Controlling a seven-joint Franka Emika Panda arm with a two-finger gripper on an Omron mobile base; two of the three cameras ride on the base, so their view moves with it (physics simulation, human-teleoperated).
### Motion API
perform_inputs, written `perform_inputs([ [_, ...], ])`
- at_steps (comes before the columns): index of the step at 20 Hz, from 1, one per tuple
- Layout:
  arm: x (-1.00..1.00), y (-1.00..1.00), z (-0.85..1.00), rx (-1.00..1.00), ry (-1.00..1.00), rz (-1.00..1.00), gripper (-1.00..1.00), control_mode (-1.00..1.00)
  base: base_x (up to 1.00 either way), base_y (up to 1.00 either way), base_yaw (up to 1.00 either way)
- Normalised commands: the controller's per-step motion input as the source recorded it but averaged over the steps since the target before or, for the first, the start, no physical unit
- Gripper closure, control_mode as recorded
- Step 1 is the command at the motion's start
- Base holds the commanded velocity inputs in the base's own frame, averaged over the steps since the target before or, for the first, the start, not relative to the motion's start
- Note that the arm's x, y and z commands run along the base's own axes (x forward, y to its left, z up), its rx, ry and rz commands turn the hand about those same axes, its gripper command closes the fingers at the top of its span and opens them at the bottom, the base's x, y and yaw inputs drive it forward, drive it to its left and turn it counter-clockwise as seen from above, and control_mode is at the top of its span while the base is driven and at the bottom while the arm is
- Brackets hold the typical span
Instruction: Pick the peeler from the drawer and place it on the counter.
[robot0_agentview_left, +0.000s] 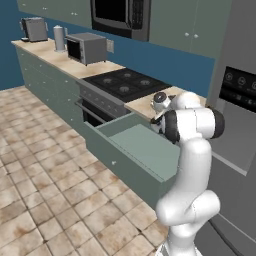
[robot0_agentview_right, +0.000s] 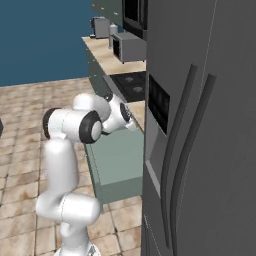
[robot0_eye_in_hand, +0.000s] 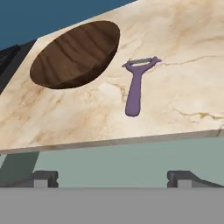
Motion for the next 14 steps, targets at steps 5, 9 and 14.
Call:
perform_inputs([
  [5, -1.00, 1.00, 0.14, 0.00, -0.01, 0.11, -1.00, -1.00, 0.00, 0.00, 0.00],
  [9, -1.00, 0.85, 0.74, 0.10, 0.00, 0.11, -1.00, -1.00, 0.00, 0.00, 0.00],
  [14, -0.96, 0.22, 1.00, 0.16, 0.02, 0.03, -1.00, -1.00, 0.00, 0.00, 0.00],
])
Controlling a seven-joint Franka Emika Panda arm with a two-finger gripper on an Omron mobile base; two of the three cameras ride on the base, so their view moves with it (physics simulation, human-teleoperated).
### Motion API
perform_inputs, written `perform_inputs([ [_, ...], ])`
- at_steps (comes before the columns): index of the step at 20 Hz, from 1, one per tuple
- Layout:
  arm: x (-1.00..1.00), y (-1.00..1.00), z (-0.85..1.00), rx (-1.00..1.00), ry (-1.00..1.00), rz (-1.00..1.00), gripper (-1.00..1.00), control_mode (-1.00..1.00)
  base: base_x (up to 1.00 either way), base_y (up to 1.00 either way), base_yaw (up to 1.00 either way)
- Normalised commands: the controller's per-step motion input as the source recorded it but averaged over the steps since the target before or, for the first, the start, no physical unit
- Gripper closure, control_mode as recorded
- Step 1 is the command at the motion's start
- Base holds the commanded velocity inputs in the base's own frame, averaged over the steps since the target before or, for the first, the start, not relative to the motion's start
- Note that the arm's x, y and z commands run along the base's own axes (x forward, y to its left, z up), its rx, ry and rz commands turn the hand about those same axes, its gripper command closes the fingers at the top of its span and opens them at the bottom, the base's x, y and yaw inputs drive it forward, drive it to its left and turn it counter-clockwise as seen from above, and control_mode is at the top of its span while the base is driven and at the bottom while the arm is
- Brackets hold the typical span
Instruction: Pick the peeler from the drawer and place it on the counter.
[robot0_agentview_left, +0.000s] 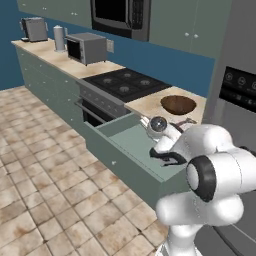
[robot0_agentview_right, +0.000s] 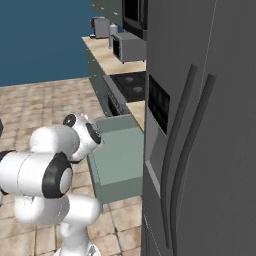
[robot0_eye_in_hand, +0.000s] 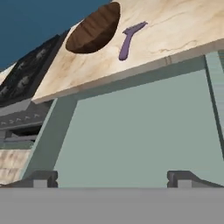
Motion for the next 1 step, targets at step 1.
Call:
perform_inputs([
  [1, -0.68, 0.00, 1.00, 0.15, 0.08, 0.00, -1.00, -1.00, 0.00, 0.00, 0.00],
])
